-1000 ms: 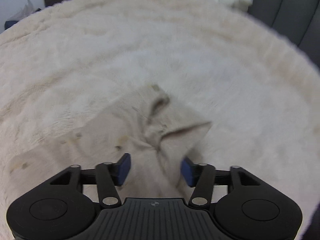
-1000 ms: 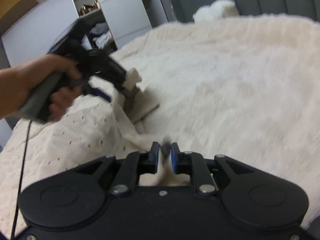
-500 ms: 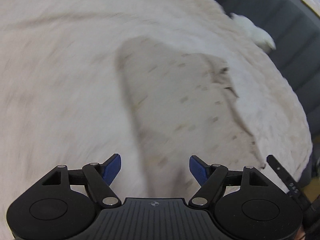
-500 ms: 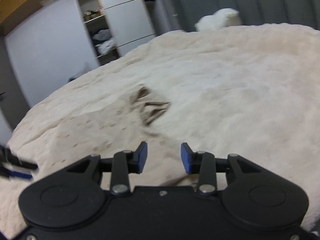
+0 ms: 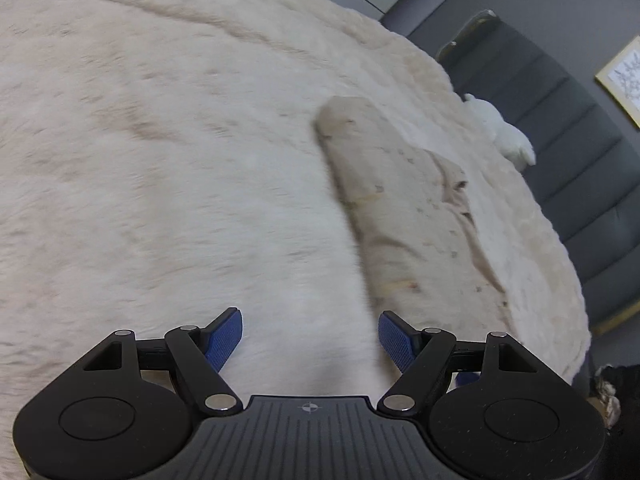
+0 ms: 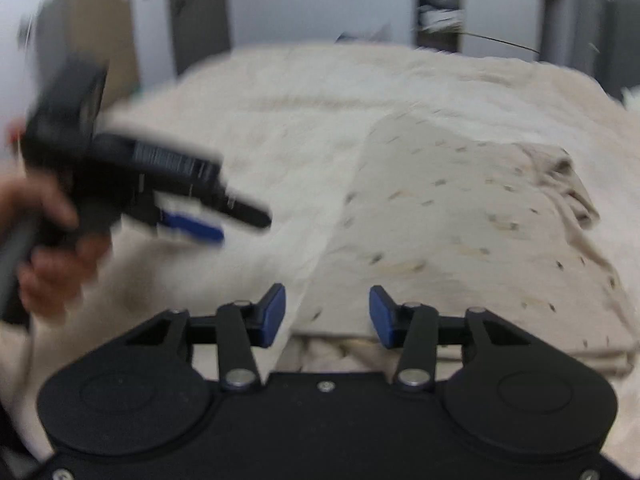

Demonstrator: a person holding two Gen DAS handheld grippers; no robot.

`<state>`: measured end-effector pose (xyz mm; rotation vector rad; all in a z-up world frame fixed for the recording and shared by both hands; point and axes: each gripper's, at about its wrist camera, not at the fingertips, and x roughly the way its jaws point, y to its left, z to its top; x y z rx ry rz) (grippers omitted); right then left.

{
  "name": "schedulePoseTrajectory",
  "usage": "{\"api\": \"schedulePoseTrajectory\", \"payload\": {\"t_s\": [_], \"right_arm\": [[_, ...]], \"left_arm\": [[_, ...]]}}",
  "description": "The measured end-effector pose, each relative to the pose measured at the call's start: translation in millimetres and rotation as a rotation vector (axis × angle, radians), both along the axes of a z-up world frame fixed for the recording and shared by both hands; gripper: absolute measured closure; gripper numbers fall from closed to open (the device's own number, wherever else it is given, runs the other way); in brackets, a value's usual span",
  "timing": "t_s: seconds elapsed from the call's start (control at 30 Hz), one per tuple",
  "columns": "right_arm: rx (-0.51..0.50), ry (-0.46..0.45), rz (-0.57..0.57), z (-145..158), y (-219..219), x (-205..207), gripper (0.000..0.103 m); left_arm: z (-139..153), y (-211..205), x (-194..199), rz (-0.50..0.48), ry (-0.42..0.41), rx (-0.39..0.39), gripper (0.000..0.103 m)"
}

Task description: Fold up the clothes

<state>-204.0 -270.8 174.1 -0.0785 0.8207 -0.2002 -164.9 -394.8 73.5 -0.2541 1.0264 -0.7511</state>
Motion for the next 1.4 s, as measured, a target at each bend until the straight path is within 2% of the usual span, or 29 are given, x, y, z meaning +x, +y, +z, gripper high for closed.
{"api": "schedulePoseTrajectory", "payload": {"t_s": [0.03, 0.1, 0.2, 0.23, 0.3, 0.33, 0.37, 0.4, 0.47, 0.5, 0.53, 0.57, 0.6, 0.67, 0.7, 0.73, 0.77, 0.9, 1.0, 1.07, 1.2, 1.33, 1.37, 1.4], "right_arm": [[-0.011, 0.014, -0.005, -2, 3, -1, 0.099], [-0.015, 0.028, -0.008, -3, 8, -5, 0.099], [-0.014, -0.009, 0.039, 12, 18, -21, 0.103], [0.032, -0.017, 0.079, 21, 20, -31, 0.103], [0.074, -0.038, 0.062, 27, 17, -43, 0.096], [0.114, -0.077, 0.005, 32, 8, -54, 0.093], [0.169, -0.122, -0.053, 34, -5, -63, 0.087], [0.181, -0.131, -0.066, 33, -9, -64, 0.077], [0.339, -0.2, -0.198, 29, -44, -74, 0.071], [0.387, -0.214, -0.221, 27, -51, -76, 0.071], [0.562, -0.253, -0.298, 16, -76, -79, 0.07], [0.691, -0.261, -0.348, 6, -92, -79, 0.068], [0.764, -0.263, -0.372, 1, -102, -77, 0.068], [1.024, -0.288, -0.479, -27, -126, -77, 0.068], [1.067, -0.291, -0.504, -33, -130, -77, 0.068], [1.167, -0.302, -0.559, -46, -137, -76, 0.068], [1.224, -0.318, -0.577, -53, -138, -76, 0.068], [1.317, -0.403, -0.58, -65, -140, -70, 0.069], [1.423, -0.482, -0.583, -77, -136, -67, 0.07], [1.453, -0.432, -0.593, -81, -129, -67, 0.071], [1.377, -0.426, -0.58, -78, -117, -71, 0.073], [1.367, -0.453, -0.568, -78, -117, -47, 0.072], [1.338, -0.448, -0.54, -74, -113, -40, 0.074], [1.322, -0.444, -0.519, -71, -110, -36, 0.086]], "left_arm": [[0, 2, 1, -0.008, -0.007, 0.011, 0.033], [5, 7, 2, -0.03, -0.02, -0.001, 0.033], [14, 8, -1, -0.041, -0.07, 0.003, 0.033], [16, 10, -2, -0.043, -0.058, -0.023, 0.033], [18, 10, -4, -0.058, -0.038, -0.066, 0.033], [19, 9, -7, -0.067, -0.039, -0.07, 0.033], [20, 7, -10, -0.079, -0.047, -0.067, 0.033], [22, 5, -14, -0.094, -0.056, -0.062, 0.033], [23, 1, -20, -0.107, -0.06, -0.061, 0.033], [22, 0, -22, -0.108, -0.052, -0.068, 0.033], [21, 0, -24, -0.107, -0.043, -0.076, 0.033], [20, -1, -25, -0.104, -0.039, -0.076, 0.033], [19, -1, -26, -0.102, -0.037, -0.073, 0.033], [17, -2, -28, -0.102, -0.041, -0.066, 0.033], [16, -2, -28, -0.101, -0.04, -0.062, 0.033], [15, -1, -28, -0.098, -0.037, -0.058, 0.033], [13, -1, -28, -0.095, -0.032, -0.055, 0.033], [10, 1, -25, -0.083, -0.027, -0.047, 0.033], [8, 2, -22, -0.073, -0.025, -0.049, 0.033], [8, 2, -21, -0.072, -0.025, -0.049, 0.033], [10, 1, -19, -0.078, -0.036, -0.039, 0.033], [13, 3, -18, -0.07, -0.038, -0.054, 0.033], [14, 4, -18, -0.068, -0.037, -0.058, 0.033], [14, 5, -18, -0.065, -0.038, -0.06, 0.033]]}}
